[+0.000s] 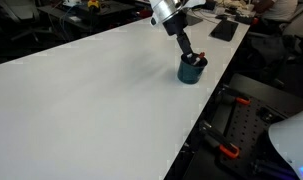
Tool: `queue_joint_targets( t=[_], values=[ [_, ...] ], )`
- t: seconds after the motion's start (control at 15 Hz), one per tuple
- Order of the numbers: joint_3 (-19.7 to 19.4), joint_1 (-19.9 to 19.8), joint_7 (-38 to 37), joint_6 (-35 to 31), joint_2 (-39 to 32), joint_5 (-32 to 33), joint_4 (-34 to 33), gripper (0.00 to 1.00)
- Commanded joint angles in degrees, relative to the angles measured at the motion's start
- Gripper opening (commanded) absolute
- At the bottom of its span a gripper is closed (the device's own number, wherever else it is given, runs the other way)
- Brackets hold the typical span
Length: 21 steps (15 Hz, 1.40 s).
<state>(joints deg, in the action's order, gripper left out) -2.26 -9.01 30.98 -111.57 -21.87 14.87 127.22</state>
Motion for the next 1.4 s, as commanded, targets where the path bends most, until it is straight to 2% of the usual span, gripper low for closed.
queue_joint_targets(
  t=[0.0,0.13,0.2,0.87,1.33],
  values=[
    [-0.24,1.18,-4.54,-2.71,1.84,1.71,1.85,1.0],
    [-0.31,1.59,-6.27,-3.45,2.24,2.17,2.35,1.0],
    [-0.04,0.73,-3.73,-1.63,-0.01,0.7,0.03,1.0],
    [-0.02,1.02,-4.87,-2.79,0.63,0.87,1.12,1.0],
    [0.34,0.2,-2.24,-1.97,2.09,-0.5,1.77,1.0]
  ],
)
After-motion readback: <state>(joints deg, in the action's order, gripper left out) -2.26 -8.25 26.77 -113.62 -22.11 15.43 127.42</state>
